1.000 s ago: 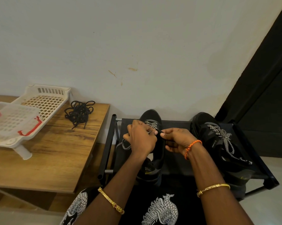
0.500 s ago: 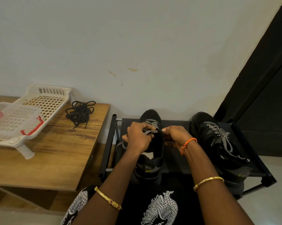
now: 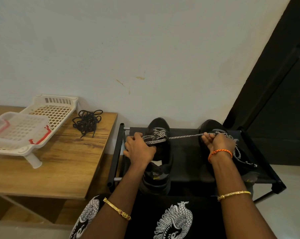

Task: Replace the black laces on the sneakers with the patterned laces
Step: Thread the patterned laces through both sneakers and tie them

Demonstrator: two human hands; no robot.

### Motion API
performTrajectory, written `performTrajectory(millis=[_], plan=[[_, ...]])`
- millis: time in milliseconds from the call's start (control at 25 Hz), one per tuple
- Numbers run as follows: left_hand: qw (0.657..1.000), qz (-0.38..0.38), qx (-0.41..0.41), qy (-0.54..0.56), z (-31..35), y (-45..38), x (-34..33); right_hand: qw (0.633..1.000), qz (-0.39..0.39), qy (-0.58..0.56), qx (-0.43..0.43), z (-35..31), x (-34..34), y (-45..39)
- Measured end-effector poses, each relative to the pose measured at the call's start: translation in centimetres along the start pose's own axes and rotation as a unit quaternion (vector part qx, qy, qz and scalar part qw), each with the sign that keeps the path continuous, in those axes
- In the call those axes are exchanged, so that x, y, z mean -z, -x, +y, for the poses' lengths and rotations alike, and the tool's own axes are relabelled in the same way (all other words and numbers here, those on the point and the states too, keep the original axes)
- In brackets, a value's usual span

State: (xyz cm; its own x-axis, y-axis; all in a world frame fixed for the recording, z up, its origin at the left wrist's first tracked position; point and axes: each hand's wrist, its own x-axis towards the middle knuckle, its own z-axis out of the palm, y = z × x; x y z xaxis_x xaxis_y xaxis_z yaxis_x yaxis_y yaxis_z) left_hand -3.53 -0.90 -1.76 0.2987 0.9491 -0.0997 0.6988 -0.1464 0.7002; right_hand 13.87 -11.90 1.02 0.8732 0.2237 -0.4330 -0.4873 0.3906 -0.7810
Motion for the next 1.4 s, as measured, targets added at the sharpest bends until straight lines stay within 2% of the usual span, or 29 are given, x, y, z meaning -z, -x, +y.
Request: performTrajectory(millis=[80, 120, 160, 240, 280, 320, 440, 640, 760, 800, 880, 960, 1040, 1120, 1240, 1320, 1400], plan=[[0.999, -0.029, 0.034, 0.013, -0.2, 0.0, 0.2, 0.997, -0.033, 0.052, 0.041, 1.2, -0.9, 1.2], [0.998, -0.037, 0.045, 0.023, -0.3, 0.0, 0.3, 0.985, -0.076, 0.131, 0.085, 2.2, -1.3, 1.8], [0.997, -0.042, 0.051, 0.032, -0.3, 0.1, 0.3, 0.950, -0.134, 0.244, 0.140, 3.3, -1.7, 2.2], [0.996, -0.044, 0.062, 0.047, -0.3, 0.3, 0.3, 0.830, -0.245, 0.449, 0.220, 5.4, -1.9, 2.7], [0.995, -0.043, 0.068, 0.053, -0.3, 0.3, 0.4, 0.785, -0.266, 0.509, 0.232, 6.0, -2.0, 2.9], [0.995, -0.040, 0.072, 0.060, -0.3, 0.4, 0.3, 0.761, -0.268, 0.540, 0.240, 6.1, -2.0, 3.0], [0.994, -0.031, 0.073, 0.072, -0.3, 0.5, 0.2, 0.754, -0.215, 0.562, 0.263, 5.6, -1.7, 2.7], [0.995, -0.036, 0.065, 0.073, -0.3, 0.6, 0.3, 0.827, -0.048, 0.484, 0.280, 1.8, 0.8, 2.0], [0.996, -0.052, 0.038, 0.057, -0.3, 0.5, 0.4, 0.836, 0.037, 0.463, 0.294, 0.4, 1.9, 1.9], [0.997, -0.057, 0.025, 0.048, -0.3, 0.5, 0.4, 0.827, 0.037, 0.474, 0.302, 0.6, 1.8, 1.9], [0.995, -0.077, 0.004, 0.067, -0.2, 0.2, 0.4, 0.779, 0.002, 0.538, 0.323, 1.7, 0.9, 2.3], [0.984, -0.098, 0.004, 0.147, 0.1, 0.0, 0.8, 0.739, -0.093, 0.581, 0.327, 2.9, -0.5, 2.9], [0.970, -0.104, 0.011, 0.220, -0.1, -0.6, 0.8, 0.716, -0.193, 0.603, 0.294, 4.1, -1.6, 3.7], [0.969, -0.097, 0.018, 0.226, -0.8, -1.2, 0.3, 0.716, -0.239, 0.612, 0.237, 4.8, -2.1, 4.1], [0.978, -0.049, 0.023, 0.201, -1.4, -1.8, 0.1, 0.720, -0.225, 0.619, 0.218, 4.9, -2.0, 3.7], [0.985, -0.011, 0.034, 0.166, -0.9, -1.5, 0.3, 0.696, -0.195, 0.649, 0.235, 4.6, -2.0, 3.5], [0.989, 0.012, 0.045, 0.140, -0.4, -1.0, 0.6, 0.690, -0.179, 0.662, 0.233, 4.6, -1.8, 3.5]])
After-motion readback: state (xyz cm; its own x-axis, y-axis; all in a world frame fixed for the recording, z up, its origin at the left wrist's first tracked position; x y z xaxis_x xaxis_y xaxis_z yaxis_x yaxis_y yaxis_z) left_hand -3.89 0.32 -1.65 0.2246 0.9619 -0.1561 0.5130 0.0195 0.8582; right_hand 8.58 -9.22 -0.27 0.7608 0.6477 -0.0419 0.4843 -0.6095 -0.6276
